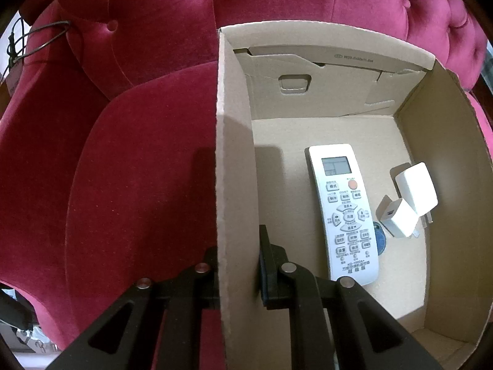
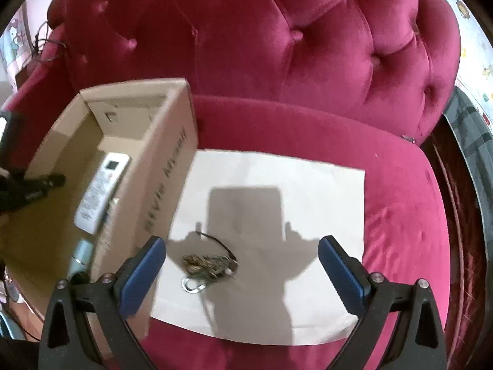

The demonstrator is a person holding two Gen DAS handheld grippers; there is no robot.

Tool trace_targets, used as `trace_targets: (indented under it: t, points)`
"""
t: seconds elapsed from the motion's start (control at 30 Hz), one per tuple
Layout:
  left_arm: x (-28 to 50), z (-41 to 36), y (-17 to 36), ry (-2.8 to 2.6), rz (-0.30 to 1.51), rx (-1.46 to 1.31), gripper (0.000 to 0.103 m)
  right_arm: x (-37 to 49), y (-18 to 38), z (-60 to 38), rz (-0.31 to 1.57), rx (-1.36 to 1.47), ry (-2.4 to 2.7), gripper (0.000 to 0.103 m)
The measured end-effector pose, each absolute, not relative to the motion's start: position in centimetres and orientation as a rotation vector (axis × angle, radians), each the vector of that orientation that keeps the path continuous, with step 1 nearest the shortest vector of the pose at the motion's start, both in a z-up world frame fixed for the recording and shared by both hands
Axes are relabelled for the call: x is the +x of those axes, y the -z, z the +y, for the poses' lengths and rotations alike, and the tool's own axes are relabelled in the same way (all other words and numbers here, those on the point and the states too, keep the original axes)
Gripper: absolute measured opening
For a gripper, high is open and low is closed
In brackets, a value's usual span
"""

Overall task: Organize rigid objects
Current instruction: 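Withdraw the right gripper from the box toward the bunch of keys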

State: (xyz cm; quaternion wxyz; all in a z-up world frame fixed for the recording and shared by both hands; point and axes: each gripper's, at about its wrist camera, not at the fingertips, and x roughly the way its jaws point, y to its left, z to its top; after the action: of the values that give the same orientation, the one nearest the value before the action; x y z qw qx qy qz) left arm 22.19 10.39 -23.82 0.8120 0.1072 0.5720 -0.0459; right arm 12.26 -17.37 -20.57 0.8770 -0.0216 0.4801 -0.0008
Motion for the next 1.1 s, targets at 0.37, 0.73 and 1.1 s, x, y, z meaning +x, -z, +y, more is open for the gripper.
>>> trace_targets:
  t: [0.37,0.73,1.1]
  points:
    - [22.1,10.1,23.7,0.098,1.223,0.229,0.014,12.0,25.0,-18.0,1.056,-0.038,-0.04,0.101]
    - [22.2,10.2,23.7,0.097,1.223,0.232,0.014,12.7,27.4,-17.0,1.094,-0.058,-0.074,0.101]
    - [22.2,10.5,23.7,0.099,1.224,0.228,0.014,13.8,29.7,-16.1,1.119,-0.091,-0.102,0.099]
